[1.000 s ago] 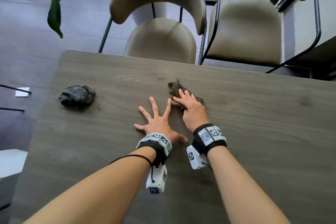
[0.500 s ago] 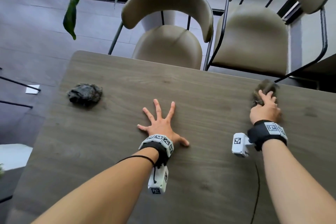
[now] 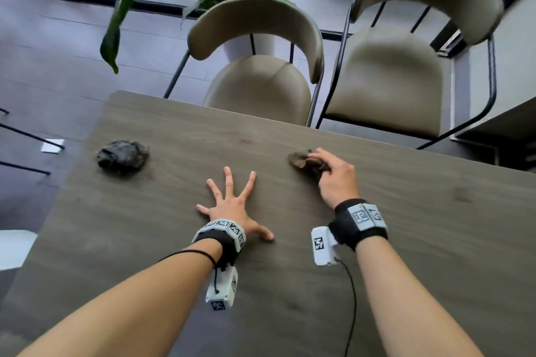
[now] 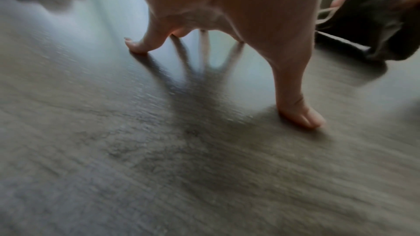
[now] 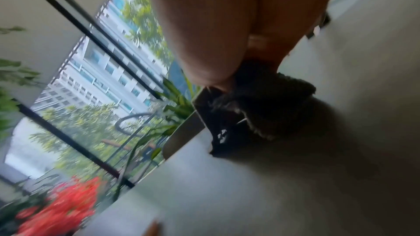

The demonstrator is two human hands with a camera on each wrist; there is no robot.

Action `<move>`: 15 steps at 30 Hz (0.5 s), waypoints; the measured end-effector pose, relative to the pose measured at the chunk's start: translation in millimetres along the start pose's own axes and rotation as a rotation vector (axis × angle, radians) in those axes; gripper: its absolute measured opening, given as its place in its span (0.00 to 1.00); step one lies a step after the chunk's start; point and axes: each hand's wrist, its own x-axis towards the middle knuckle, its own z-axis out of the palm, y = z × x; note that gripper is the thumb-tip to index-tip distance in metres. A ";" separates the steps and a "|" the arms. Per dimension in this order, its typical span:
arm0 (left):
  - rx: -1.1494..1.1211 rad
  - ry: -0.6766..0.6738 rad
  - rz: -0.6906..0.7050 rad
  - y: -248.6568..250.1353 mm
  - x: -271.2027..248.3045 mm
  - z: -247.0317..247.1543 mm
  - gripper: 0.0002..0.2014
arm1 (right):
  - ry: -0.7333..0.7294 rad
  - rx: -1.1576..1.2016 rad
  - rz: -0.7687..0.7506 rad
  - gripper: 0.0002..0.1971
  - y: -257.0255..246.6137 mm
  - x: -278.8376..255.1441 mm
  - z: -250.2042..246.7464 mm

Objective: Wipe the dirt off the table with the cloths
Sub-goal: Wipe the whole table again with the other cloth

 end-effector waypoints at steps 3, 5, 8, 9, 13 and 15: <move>0.001 -0.004 -0.001 0.7 -1.3 -0.8 0.77 | 0.187 -0.114 0.088 0.26 38.5 23.9 -54.2; 0.007 -0.002 -0.006 0.4 -2.7 -1.2 0.77 | 0.207 -0.202 0.231 0.26 65.8 26.5 -76.9; 0.005 0.000 -0.011 0.8 -2.9 -1.5 0.77 | 0.131 -0.405 0.321 0.30 74.4 13.1 -63.5; 0.003 0.002 -0.010 1.2 -2.7 -1.5 0.77 | 0.126 -0.435 0.304 0.31 69.6 8.2 -51.2; 0.007 0.012 -0.012 1.7 -4.1 -1.4 0.77 | 0.077 -0.451 0.170 0.33 35.1 -14.8 1.6; 0.014 0.019 -0.012 1.7 -4.1 -1.5 0.77 | 0.013 -0.465 0.009 0.34 20.6 -32.7 31.1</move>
